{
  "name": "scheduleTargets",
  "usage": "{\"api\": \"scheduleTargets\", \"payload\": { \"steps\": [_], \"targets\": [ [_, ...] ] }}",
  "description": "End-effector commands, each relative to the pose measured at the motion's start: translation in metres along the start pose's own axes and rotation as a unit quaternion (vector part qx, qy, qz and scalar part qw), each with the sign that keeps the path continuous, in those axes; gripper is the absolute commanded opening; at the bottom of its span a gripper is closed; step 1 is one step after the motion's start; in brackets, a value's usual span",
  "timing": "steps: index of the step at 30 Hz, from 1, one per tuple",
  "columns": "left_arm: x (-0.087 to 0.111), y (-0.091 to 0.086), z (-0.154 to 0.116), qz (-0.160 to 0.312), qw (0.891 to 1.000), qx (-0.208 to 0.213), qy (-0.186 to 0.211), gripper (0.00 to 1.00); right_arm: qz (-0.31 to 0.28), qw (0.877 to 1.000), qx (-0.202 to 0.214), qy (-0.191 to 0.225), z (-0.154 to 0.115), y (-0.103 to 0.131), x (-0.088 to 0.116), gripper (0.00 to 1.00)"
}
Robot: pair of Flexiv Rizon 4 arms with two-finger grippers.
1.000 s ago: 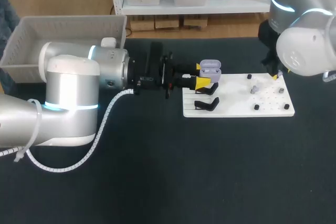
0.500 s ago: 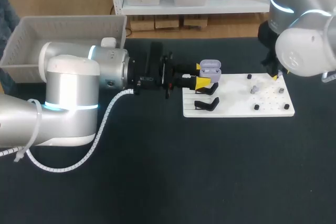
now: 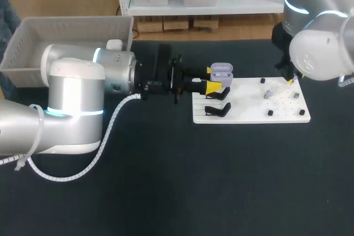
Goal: Pick up each earbud case from the left stands, insert the matching earbuds, close the lid, and place the case in the box.
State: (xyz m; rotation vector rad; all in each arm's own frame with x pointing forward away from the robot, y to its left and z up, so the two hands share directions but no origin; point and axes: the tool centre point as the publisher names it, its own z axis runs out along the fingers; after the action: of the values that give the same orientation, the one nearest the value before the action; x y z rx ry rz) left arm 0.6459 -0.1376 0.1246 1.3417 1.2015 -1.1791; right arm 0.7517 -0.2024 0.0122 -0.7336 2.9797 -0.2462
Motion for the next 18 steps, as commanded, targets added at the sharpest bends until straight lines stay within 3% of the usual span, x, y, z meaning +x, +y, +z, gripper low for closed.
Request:
{"api": "scheduleTargets", "payload": {
  "steps": [1, 18],
  "targets": [
    [0.0001, 0.0004, 0.0006, 0.0, 1.0, -0.001, 0.0, 0.0, 0.0, 1.0, -0.002, 0.002, 0.0017, -0.0008, -0.0019, 0.35],
    [0.0001, 0.0004, 0.0006, 0.0, 1.0, -0.001, 0.0, 0.0, 0.002, 1.0, -0.001, 0.003, 0.0043, -0.0016, -0.0033, 0.24]
  ]
}}
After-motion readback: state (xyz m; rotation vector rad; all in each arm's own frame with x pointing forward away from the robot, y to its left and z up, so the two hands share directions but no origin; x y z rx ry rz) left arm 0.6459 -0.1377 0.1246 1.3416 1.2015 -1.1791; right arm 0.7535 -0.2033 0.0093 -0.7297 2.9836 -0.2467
